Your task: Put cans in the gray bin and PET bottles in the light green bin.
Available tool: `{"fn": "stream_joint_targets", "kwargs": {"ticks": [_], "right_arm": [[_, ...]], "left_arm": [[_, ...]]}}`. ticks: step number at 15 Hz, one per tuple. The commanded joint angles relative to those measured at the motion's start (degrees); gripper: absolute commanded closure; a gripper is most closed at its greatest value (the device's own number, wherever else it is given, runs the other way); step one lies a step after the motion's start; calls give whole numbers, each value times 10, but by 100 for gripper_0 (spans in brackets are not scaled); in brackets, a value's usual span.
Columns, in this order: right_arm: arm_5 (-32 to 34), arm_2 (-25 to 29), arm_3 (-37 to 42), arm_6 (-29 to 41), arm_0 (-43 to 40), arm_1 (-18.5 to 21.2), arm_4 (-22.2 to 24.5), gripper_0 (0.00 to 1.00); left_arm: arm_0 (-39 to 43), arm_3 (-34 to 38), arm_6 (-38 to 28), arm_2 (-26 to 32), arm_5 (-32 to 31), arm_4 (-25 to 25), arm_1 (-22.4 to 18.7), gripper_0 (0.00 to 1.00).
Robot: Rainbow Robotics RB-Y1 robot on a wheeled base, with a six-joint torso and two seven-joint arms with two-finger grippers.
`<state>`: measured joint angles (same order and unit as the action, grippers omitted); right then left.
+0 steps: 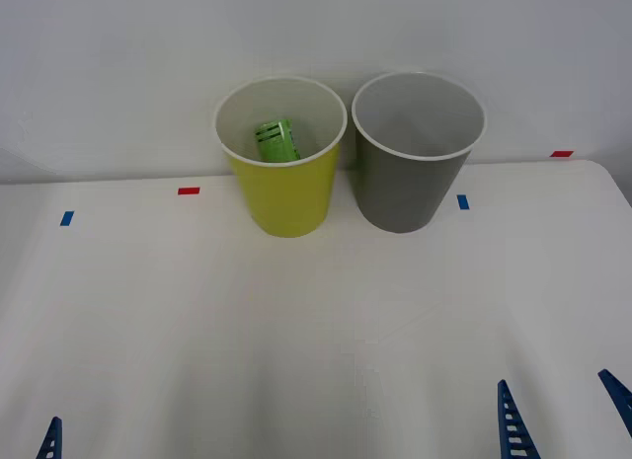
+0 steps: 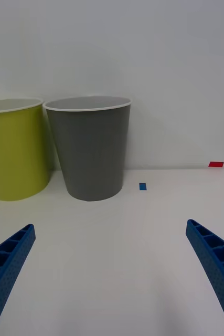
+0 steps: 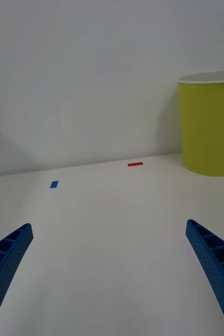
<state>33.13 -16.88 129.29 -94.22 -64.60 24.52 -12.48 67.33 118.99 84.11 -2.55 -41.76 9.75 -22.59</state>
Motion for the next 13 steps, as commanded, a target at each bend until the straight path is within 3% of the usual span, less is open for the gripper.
{"fn": "stream_joint_targets", "kwargs": {"ticks": [1, 13], "right_arm": [[0, 0, 0, 0, 0, 0, 0, 0], [0, 0, 0, 0, 0, 0, 0, 0]], "left_arm": [[0, 0, 0, 0, 0, 0, 0, 0], [0, 0, 0, 0, 0, 0, 0, 0]]}}
